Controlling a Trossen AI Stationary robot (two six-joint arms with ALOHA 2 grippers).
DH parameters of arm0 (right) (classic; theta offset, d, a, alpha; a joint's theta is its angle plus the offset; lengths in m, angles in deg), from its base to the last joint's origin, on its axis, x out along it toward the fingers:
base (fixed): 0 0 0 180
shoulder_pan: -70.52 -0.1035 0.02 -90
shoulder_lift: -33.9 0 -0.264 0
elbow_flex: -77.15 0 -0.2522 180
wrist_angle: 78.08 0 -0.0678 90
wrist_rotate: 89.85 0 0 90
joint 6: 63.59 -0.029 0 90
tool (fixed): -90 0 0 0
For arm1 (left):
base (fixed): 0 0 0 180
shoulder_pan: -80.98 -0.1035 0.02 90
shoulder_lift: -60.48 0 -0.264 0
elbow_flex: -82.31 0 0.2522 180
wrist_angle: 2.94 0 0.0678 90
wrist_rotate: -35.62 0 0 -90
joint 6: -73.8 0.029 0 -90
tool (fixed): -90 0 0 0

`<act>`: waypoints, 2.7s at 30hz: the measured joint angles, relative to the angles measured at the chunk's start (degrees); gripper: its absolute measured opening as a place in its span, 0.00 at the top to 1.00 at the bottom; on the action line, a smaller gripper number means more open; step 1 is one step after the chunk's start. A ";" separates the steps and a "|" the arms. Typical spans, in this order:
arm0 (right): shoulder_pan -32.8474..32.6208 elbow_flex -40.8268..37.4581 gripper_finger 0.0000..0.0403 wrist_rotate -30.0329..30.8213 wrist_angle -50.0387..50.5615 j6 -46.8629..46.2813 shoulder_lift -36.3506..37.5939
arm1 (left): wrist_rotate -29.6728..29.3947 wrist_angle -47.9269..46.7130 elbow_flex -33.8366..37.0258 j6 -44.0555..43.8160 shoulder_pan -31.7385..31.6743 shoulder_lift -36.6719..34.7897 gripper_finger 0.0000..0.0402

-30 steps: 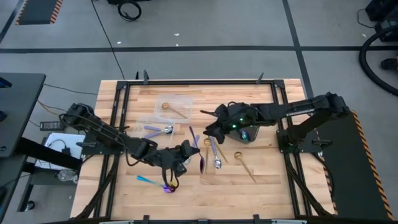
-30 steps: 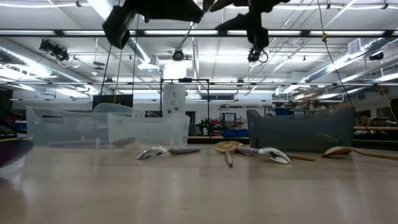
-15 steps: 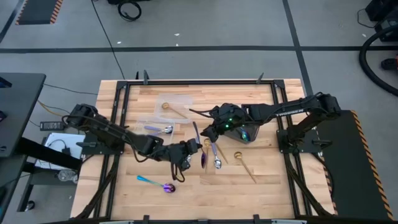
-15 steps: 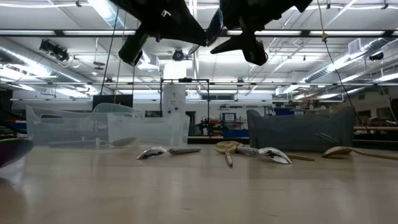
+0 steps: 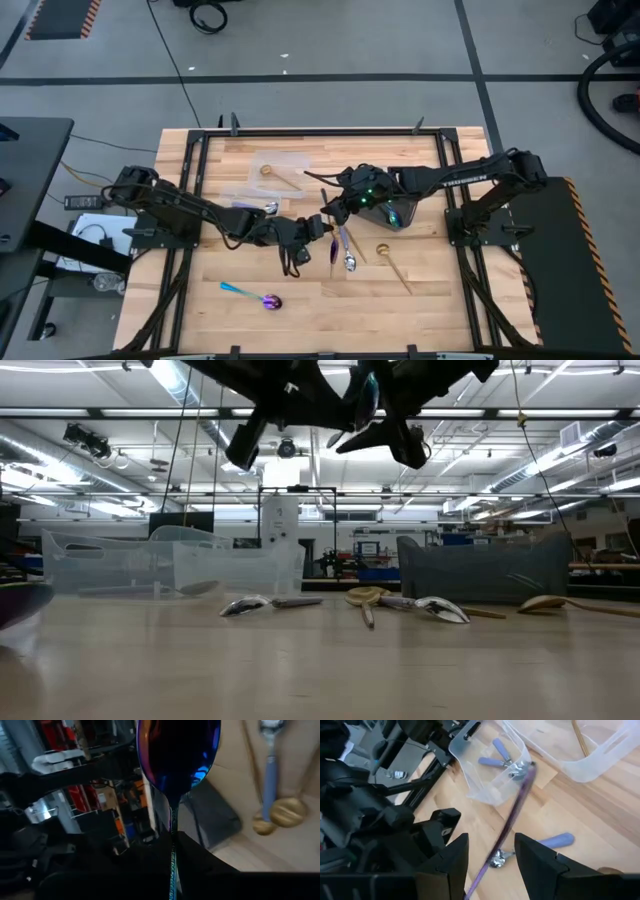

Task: Sort silverware by color (type)
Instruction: Put the purple spoon into the black bin

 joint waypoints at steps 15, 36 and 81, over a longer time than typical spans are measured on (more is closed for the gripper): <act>0.39 0.00 0.64 2.44 0.80 -0.02 -1.33 | -1.72 4.31 0.08 5.35 -0.77 3.28 0.96; 1.40 -0.03 0.97 1.52 5.53 3.68 -1.26 | -3.99 5.38 -0.01 -5.71 0.84 3.30 0.71; 12.47 -4.71 0.97 16.80 38.39 12.38 2.41 | 12.97 -7.24 0.02 -89.66 8.48 1.80 0.70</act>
